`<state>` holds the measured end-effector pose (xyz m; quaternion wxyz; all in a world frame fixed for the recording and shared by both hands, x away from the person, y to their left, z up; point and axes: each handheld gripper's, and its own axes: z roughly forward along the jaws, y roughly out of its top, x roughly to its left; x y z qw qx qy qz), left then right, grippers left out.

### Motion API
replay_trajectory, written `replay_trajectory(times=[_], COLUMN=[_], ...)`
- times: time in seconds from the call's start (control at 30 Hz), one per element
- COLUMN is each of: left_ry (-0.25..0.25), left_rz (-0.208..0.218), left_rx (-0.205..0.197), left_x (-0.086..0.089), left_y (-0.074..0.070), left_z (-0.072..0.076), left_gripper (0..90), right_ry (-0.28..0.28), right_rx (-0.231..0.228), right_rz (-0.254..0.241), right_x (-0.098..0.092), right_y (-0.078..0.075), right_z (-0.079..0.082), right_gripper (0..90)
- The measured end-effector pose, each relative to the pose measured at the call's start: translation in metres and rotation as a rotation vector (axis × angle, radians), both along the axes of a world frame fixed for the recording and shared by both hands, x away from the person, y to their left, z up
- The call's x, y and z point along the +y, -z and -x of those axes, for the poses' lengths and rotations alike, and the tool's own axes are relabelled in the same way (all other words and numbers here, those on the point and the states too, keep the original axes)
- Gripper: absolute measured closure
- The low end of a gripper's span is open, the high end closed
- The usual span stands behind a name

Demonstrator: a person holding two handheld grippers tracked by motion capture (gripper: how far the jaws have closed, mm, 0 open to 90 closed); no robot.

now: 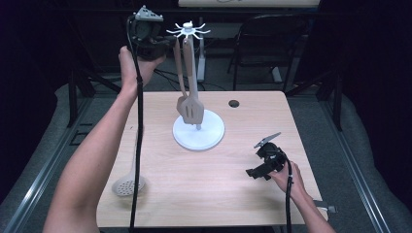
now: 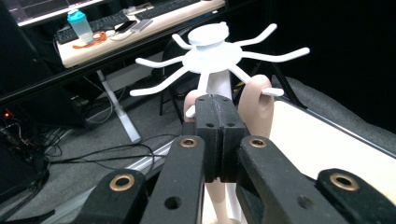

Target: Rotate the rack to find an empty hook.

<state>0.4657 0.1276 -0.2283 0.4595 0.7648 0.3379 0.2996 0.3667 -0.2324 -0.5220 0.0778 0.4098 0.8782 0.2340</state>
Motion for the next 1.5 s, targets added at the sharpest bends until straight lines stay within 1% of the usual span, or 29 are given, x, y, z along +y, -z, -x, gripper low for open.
replay_trajectory(times=[0.03, 0.2, 0.4, 0.47, 0.5, 0.53, 0.57, 0.6, 0.63, 0.7, 0.73, 0.77, 0.8, 0.83, 0.9, 0.93, 0.97, 1.03, 1.1, 1.13, 1.17, 1.27, 1.3, 1.33, 1.37, 1.4, 1.43, 1.47, 1.5], left_ry=[-0.008, -0.036, -0.058, -0.055, -0.054, -0.052, -0.051, -0.046, -0.046, -0.037, -0.024, -0.017, -0.010, -0.005, -0.001, 0.014, 0.024, 0.040, 0.054, 0.060, 0.065, 0.066, 0.060, 0.054, 0.054, 0.051, 0.050, 0.050, 0.042], left_rz=[0.007, 0.010, 0.023, 0.023, 0.024, 0.022, 0.022, 0.017, 0.017, 0.016, 0.009, 0.008, 0.009, 0.010, 0.011, 0.014, 0.014, 0.014, 0.001, -0.006, -0.013, -0.022, -0.028, -0.026, -0.026, -0.015, -0.016, -0.016, -0.017], left_rx=[-0.002, 0.005, 0.017, 0.015, 0.013, 0.013, 0.013, 0.015, 0.015, 0.012, 0.010, 0.009, 0.009, 0.009, 0.007, 0.006, 0.006, 0.003, -0.008, -0.014, -0.016, -0.018, -0.016, -0.013, -0.013, -0.010, -0.009, -0.009, -0.007], left_x=[0.000, 0.006, 0.009, 0.009, 0.009, 0.010, 0.010, 0.011, 0.011, 0.012, 0.013, 0.013, 0.013, 0.014, 0.014, 0.014, 0.014, 0.011, 0.007, 0.005, 0.002, -0.002, -0.004, -0.004, -0.004, -0.004, -0.003, -0.003, -0.004], left_y=[0.000, -0.001, -0.001, -0.001, 0.000, 0.000, 0.001, 0.002, 0.002, 0.004, 0.006, 0.007, 0.007, 0.007, 0.008, 0.007, 0.007, 0.005, 0.003, 0.003, 0.002, 0.001, 0.000, -0.001, -0.001, -0.001, -0.001, -0.001, -0.001], left_z=[-0.001, -0.008, -0.016, -0.015, -0.014, -0.013, -0.012, -0.010, -0.010, -0.005, -0.001, 0.001, 0.003, 0.005, 0.007, 0.011, 0.013, 0.016, 0.019, 0.020, 0.021, 0.020, 0.017, 0.016, 0.016, 0.012, 0.011, 0.011, 0.010], left_gripper=[90.0, 90.0, 90.0, 90.0, 90.0, 90.0, 90.0, 90.0, 90.0, 90.0, 90.0, 90.0, 90.0, 90.0, 90.0, 90.0, 90.0, 90.0, 90.0, 90.0, 90.0, 90.0, 90.0, 90.0, 90.0, 90.0, 90.0, 90.0, 90.0], right_ry=[0.005, 0.005, -0.002, -0.002, -0.001, 0.006, 0.001, -0.001, -0.005, -0.004, 0.006, -0.001, 0.001, -0.009, -0.003, -0.007, -0.011, -0.004, 0.000, -0.002, -0.006, -0.007, 0.007, -0.009, -0.009, -0.004, -0.001, -0.004, 0.007], right_rx=[0.000, 0.000, 0.006, 0.006, 0.002, 0.000, 0.006, 0.001, 0.001, 0.005, -0.002, 0.002, 0.006, 0.009, 0.006, 0.004, 0.010, 0.005, 0.003, 0.010, 0.018, 0.015, 0.006, 0.008, 0.008, 0.003, 0.001, 0.013, 0.005], right_rz=[-0.003, -0.003, -0.006, -0.006, 0.009, 0.012, 0.006, 0.004, 0.015, 0.019, 0.008, 0.011, -0.006, 0.010, 0.013, 0.033, 0.026, 0.002, 0.005, 0.009, -0.001, 0.007, -0.009, 0.012, 0.012, 0.012, 0.011, 0.007, 0.001], right_x=[0.000, 0.000, 0.001, 0.000, 0.000, 0.000, -0.001, -0.001, -0.002, -0.001, 0.000, 0.000, 0.001, 0.000, 0.000, 0.000, 0.000, 0.001, 0.002, 0.002, 0.003, 0.002, 0.003, 0.001, 0.001, 0.001, 0.001, 0.001, 0.001], right_y=[0.000, 0.001, 0.001, 0.001, 0.000, 0.000, 0.000, 0.001, 0.001, 0.000, 0.001, 0.001, 0.001, 0.001, 0.001, -0.001, 0.000, 0.002, 0.002, 0.002, 0.002, 0.002, 0.003, 0.002, 0.002, 0.002, 0.002, 0.001, 0.002], right_z=[0.000, 0.000, 0.000, 0.000, 0.000, 0.000, 0.000, 0.000, -0.001, 0.000, 0.000, 0.000, 0.000, -0.001, 0.000, -0.001, -0.001, -0.001, 0.000, 0.000, 0.000, 0.000, 0.000, -0.001, -0.001, 0.000, 0.000, 0.000, 0.000], right_gripper=[3.6, 3.6, 3.6, 3.6, 3.6, 3.6, 3.6, 3.6, 3.6, 3.7, 3.7, 3.7, 3.7, 3.7, 3.6, 3.6, 3.6, 3.6, 3.6, 3.6, 3.6, 3.6, 3.6, 3.6, 3.6, 3.7, 3.7, 3.7, 3.7])
